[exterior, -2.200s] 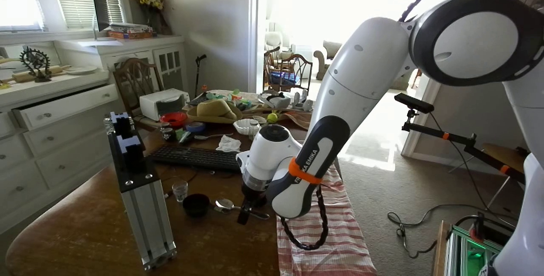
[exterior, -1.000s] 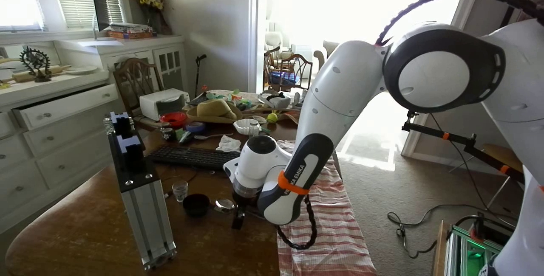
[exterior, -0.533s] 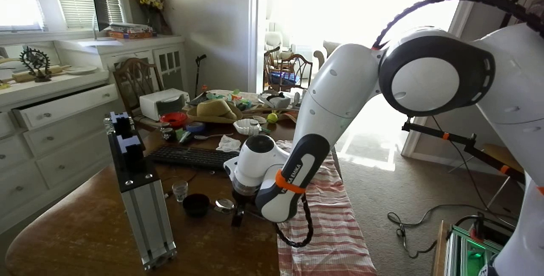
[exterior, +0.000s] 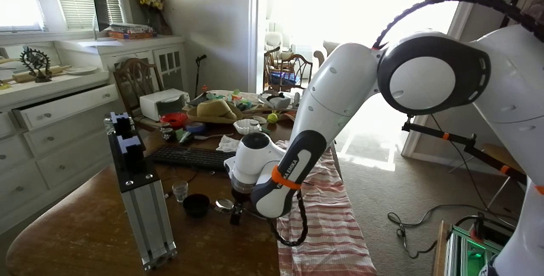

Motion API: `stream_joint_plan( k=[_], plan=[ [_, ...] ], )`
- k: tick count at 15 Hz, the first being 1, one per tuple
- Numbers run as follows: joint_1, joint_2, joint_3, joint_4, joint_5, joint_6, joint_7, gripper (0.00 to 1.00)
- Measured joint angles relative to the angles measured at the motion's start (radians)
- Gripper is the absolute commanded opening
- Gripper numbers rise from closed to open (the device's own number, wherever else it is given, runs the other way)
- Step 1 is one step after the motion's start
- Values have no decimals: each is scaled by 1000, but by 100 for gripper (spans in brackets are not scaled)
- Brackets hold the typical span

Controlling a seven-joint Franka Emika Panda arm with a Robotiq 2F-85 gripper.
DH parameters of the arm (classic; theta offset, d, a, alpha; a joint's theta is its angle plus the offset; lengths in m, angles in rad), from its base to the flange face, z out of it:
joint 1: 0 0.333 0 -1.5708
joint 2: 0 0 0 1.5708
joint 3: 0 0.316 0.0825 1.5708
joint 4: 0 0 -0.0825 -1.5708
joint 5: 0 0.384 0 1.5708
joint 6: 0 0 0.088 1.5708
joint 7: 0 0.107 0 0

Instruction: Put the spoon in the cup, then move the cup backwards

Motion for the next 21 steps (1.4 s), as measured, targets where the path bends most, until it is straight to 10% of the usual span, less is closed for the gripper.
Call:
stream_joint_plan(
  k=[21],
  plan=[
    [-196,4,172,73,166,-173,16,56]
  ],
)
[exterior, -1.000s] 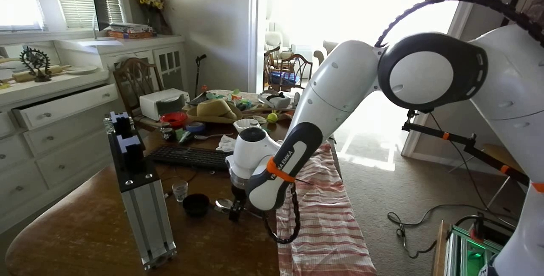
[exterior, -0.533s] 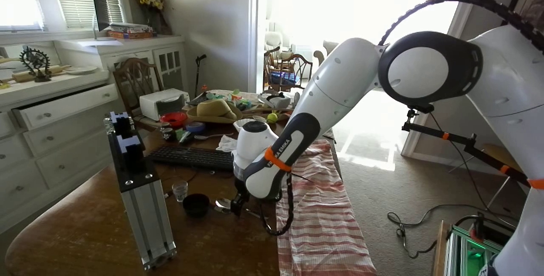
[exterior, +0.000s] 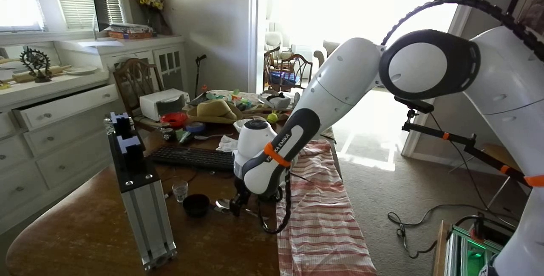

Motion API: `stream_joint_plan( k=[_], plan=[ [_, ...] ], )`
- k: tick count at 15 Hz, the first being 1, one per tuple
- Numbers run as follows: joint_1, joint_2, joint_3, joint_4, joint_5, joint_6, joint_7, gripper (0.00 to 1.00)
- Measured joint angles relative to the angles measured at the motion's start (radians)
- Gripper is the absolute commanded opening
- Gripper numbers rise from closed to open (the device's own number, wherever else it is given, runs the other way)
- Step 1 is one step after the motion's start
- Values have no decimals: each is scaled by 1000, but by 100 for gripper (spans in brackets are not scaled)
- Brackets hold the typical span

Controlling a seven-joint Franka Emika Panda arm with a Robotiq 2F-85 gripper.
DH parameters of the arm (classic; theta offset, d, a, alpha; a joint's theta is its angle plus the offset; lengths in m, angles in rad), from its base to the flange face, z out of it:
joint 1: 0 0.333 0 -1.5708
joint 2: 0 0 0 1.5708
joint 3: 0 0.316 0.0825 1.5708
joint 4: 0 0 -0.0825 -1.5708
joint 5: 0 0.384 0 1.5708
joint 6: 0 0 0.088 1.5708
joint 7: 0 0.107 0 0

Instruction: Put the spoon in the cup, then move the cup backwards

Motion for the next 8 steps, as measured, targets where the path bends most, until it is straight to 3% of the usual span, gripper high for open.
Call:
stream_joint_plan(
  k=[1,2,8],
  plan=[
    [-5,0,9,0,0,0,-8,51],
    [-9,0,15,0,0,0,-16,40],
    [-20,1,27,0,0,-1,-54,27]
  ],
)
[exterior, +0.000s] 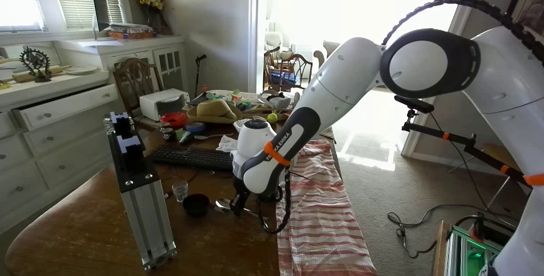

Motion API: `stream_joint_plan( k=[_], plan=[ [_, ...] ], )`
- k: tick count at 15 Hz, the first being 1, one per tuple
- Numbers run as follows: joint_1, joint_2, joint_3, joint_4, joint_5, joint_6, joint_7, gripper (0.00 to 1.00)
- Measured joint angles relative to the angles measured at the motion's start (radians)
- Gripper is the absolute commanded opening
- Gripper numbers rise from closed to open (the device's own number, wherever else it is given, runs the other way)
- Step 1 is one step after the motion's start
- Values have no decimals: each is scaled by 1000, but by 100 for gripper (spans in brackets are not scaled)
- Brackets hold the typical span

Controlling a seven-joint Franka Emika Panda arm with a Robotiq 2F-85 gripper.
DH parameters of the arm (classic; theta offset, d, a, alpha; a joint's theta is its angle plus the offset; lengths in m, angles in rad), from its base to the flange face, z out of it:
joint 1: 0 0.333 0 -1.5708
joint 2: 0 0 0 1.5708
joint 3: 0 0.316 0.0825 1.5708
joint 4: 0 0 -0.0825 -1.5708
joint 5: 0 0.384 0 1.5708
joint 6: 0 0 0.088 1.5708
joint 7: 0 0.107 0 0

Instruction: Put the spoon in the cup, then move the cup backwards

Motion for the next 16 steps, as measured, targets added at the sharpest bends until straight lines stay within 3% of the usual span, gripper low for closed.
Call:
stream_joint_plan(
  k=[2,3,4,16],
  plan=[
    [-1,0,0,0,0,-1,-10,18],
    [-3,0,0,0,0,-1,-12,6],
    [-3,0,0,0,0,-1,-15,0],
    [-8,-47,4,1,0,-42,-25,2]
  ],
)
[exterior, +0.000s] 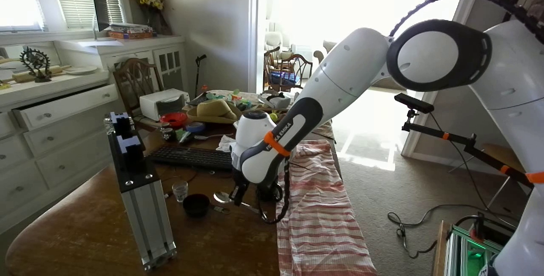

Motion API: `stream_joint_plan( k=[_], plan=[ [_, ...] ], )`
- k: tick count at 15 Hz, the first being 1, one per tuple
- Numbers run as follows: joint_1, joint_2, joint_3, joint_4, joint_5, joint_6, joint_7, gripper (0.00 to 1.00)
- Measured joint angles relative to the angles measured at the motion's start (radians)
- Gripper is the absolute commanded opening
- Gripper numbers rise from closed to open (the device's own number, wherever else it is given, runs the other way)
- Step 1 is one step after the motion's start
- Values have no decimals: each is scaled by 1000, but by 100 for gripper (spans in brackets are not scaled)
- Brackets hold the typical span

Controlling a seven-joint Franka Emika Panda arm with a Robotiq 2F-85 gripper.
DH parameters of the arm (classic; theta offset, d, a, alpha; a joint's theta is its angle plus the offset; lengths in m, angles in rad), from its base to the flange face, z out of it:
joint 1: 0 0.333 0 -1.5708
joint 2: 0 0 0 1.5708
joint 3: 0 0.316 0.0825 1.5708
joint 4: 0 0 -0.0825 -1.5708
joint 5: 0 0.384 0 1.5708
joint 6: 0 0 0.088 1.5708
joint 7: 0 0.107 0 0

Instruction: Put the spoon in the cup, then move the cup backwards

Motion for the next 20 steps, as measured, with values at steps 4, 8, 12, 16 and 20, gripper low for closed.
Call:
stream_joint_plan(
  k=[4,8,12,16,20],
  plan=[
    [-4,-116,5,-5,0,-121,-15,2],
    [-23,-254,13,-21,1,-268,-83,2],
    [-49,-368,-9,-36,-6,-412,-188,2],
    [-74,-428,-58,-38,-61,-521,-321,2],
    [-80,-432,-93,-49,-168,-556,-415,2]
  ],
)
